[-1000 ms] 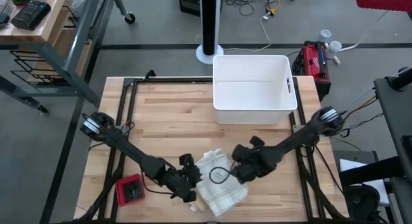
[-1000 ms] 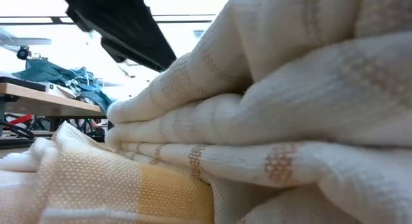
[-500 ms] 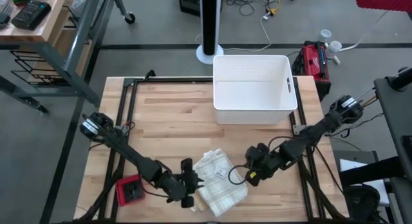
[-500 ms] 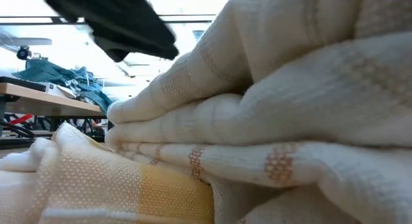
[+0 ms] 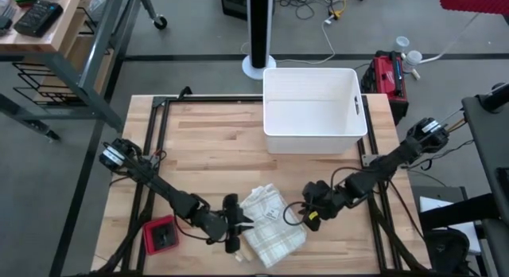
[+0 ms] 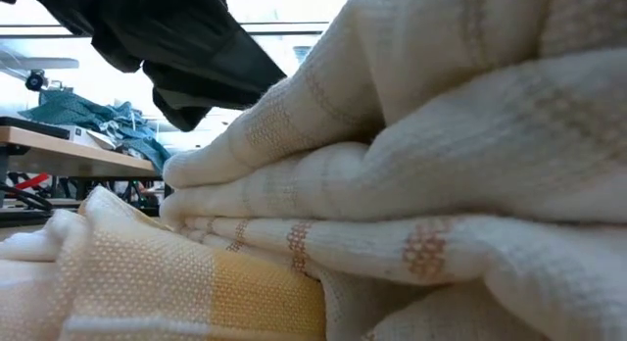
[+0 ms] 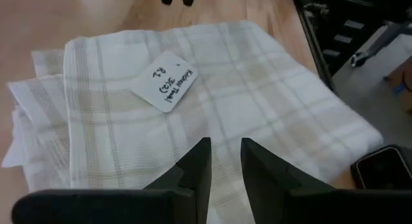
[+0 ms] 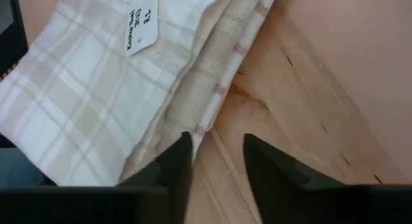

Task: Fold towel
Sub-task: Put the stack of folded kitchen towels into the white laundry bin

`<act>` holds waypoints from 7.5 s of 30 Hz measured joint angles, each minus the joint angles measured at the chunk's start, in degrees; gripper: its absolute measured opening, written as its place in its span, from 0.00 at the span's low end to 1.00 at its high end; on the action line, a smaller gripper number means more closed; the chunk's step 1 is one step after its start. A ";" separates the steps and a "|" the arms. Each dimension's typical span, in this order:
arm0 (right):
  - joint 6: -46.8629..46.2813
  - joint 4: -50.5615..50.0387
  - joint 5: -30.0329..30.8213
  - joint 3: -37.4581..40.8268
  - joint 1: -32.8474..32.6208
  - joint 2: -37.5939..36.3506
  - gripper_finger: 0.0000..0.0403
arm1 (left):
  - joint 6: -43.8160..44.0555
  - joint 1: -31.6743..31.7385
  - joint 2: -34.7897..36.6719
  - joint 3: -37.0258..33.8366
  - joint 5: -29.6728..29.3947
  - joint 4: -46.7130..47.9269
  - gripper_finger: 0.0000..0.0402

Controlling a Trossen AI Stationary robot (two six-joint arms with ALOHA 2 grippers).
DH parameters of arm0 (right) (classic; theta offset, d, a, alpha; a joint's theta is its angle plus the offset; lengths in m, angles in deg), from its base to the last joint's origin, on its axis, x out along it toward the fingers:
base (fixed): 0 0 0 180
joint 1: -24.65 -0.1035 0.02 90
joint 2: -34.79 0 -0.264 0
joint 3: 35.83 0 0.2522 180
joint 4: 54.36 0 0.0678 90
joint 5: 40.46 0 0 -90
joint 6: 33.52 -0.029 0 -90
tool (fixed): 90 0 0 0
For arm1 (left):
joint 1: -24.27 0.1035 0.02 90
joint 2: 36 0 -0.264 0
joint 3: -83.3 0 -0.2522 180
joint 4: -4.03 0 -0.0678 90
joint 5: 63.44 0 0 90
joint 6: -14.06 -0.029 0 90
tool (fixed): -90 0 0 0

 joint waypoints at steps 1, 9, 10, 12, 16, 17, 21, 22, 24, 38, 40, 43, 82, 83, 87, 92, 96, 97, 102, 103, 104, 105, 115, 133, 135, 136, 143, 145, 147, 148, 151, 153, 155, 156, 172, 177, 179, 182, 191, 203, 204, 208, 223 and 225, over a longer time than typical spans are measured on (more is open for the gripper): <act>0.19 -0.03 -0.14 0.00 0.21 0.00 0.33 | 0.21 0.00 0.00 -0.50 0.01 -0.60 0.19; -0.06 0.12 -4.00 0.00 1.17 0.03 0.61 | 1.36 -0.01 -3.89 0.25 4.38 -1.18 0.19; -0.69 0.13 -4.08 0.00 1.23 0.25 0.63 | 1.33 0.00 -5.11 0.90 5.30 -1.21 0.19; -2.50 0.11 -3.91 -0.02 1.32 0.74 0.65 | 0.73 0.00 -7.77 2.46 5.85 -1.00 0.19; -4.44 0.30 -3.40 -0.09 1.33 2.23 0.68 | -1.16 0.03 -11.22 5.38 5.75 -1.63 0.19; -4.36 0.17 -3.41 -0.09 1.30 2.65 0.68 | -1.56 0.10 -11.67 5.77 5.75 -1.53 0.19; -4.21 0.21 -3.42 -0.09 1.28 4.01 0.68 | -3.02 0.15 -11.54 6.28 5.81 -0.95 0.19; -4.20 0.13 -3.42 -0.09 1.28 4.29 0.68 | -3.56 0.15 -11.28 6.28 5.64 -0.77 0.19; -4.20 0.30 -3.41 -0.10 1.28 4.58 0.68 | -4.58 0.13 -10.88 6.26 5.46 -0.53 0.19; -4.17 0.22 -3.41 -0.11 1.28 4.61 0.68 | -4.46 0.20 -10.78 6.27 5.07 -3.20 0.22; -4.16 0.26 -3.40 -0.11 1.28 4.61 0.67 | -4.46 0.22 -10.75 6.50 4.96 -3.20 0.23; -4.17 0.26 -3.40 -0.11 1.28 4.61 0.67 | -4.46 0.22 -10.75 7.05 4.96 -3.26 0.24; -12.77 -4.64 22.15 -0.31 -0.25 4.90 0.72 | -5.07 9.86 -11.17 11.27 11.45 2.55 0.36; -12.77 -4.51 22.15 -0.33 -0.25 4.90 0.71 | -5.07 9.86 -11.17 11.27 11.45 2.55 0.36; -13.17 -4.25 22.14 -0.34 -0.04 4.90 0.70 | -5.07 9.86 -11.17 11.33 11.45 2.53 0.38; -11.82 -4.24 22.13 -0.35 0.02 4.90 0.69 | -5.07 9.86 -11.17 11.98 11.43 2.48 0.39; -11.08 -3.61 22.14 -0.35 0.14 4.90 0.70 | -5.07 9.86 -11.17 12.63 11.43 2.42 0.40; -11.07 -3.33 22.13 -0.35 0.15 4.90 0.70 | -5.07 9.86 -11.17 12.86 11.43 2.44 0.40; -14.33 -0.64 21.86 -0.35 0.15 4.90 0.72 | -5.07 9.86 -11.17 14.27 11.43 2.46 0.41; -15.13 0.02 21.28 -0.36 0.17 4.89 0.73 | -5.07 9.86 -11.17 14.75 11.43 2.50 0.41; -15.13 0.17 21.01 -0.42 0.17 4.87 0.73 | -5.07 9.86 -11.17 15.25 11.43 2.46 0.41; -15.13 0.05 20.85 -0.42 0.17 4.87 0.73 | -5.07 9.86 -11.17 15.80 11.43 2.46 0.41; -10.10 -0.23 18.65 -0.42 0.15 5.14 0.71 | -5.09 9.86 -11.17 25.28 11.41 2.50 0.36; -1.39 2.50 18.91 -0.39 -3.85 3.20 0.60 | -25.59 7.28 -10.97 38.49 32.59 7.72 0.30; -0.17 3.34 18.78 -0.39 -4.42 2.89 0.59 | -29.25 6.56 -11.04 38.05 34.25 8.64 0.31; 0.08 3.47 18.92 -0.39 -4.64 2.84 0.58 | -30.43 6.33 -11.06 37.82 34.14 8.84 0.31; 0.41 3.79 18.99 -0.39 -5.82 2.84 0.56 | -30.21 6.21 -11.06 37.65 34.02 7.76 0.35; -0.12 3.96 18.20 -0.39 -6.10 2.84 0.57 | -30.21 6.25 -11.06 37.65 33.97 7.06 0.36; -0.66 3.89 15.93 -0.39 -6.15 2.84 0.59 | -32.60 6.58 -11.06 37.65 34.01 7.04 0.37; -0.71 3.89 14.98 -0.39 -6.17 2.84 0.61 | -32.76 6.67 -11.06 37.65 34.04 7.55 0.37; -0.62 3.50 13.95 -0.39 -6.13 2.84 0.66 | -31.39 6.84 -11.04 37.65 34.07 12.49 0.36; -0.94 2.61 13.77 -0.39 -5.51 2.80 0.70 | -29.11 6.86 -11.04 37.37 34.00 17.77 0.35; -2.20 -0.21 12.35 -0.39 -4.15 2.80 0.73 | -24.22 6.85 -11.04 36.34 33.53 20.89 0.33; -3.01 -1.75 11.50 -0.35 -3.45 2.80 0.75 | -21.25 6.84 -11.04 35.37 32.45 20.90 0.33; 3.38 12.84 -7.07 0.00 4.85 10.24 0.79 | 3.27 3.67 -8.91 9.21 22.23 -6.92 0.25; 1.73 14.11 -8.16 -0.15 7.08 14.24 0.77 | 11.15 2.21 -7.37 3.09 20.94 -10.61 0.27; 1.37 15.12 -8.37 -0.24 7.22 15.31 0.77 | 16.62 1.87 -6.46 0.69 20.45 -11.07 0.28; 1.81 17.56 -9.97 -0.20 7.50 15.78 0.77 | 24.63 0.98 -4.80 -2.69 19.26 -11.81 0.30; 3.96 19.41 -9.14 -0.09 7.62 15.50 0.76 | 27.06 0.01 -0.89 -7.73 18.91 -26.77 0.38; 5.38 19.71 -7.80 -0.09 7.62 15.50 0.76 | 9.02 -0.89 -0.85 -6.97 17.54 -37.87 0.41; 5.46 19.71 -7.73 -0.09 7.62 15.50 0.75 | 8.07 -1.08 -0.85 -6.79 17.68 -37.80 0.41; 5.59 19.78 -6.90 -0.09 7.62 15.50 0.74 | 7.36 -1.17 -0.85 -6.50 16.24 -36.95 0.39; 6.17 20.55 -6.24 -0.09 7.51 15.50 0.73 | 22.88 -0.94 -3.69 -6.61 12.01 -24.80 0.31; 6.20 20.57 -6.22 -0.09 7.49 15.50 0.72 | 23.13 -0.92 -3.99 -6.61 11.93 -24.97 0.30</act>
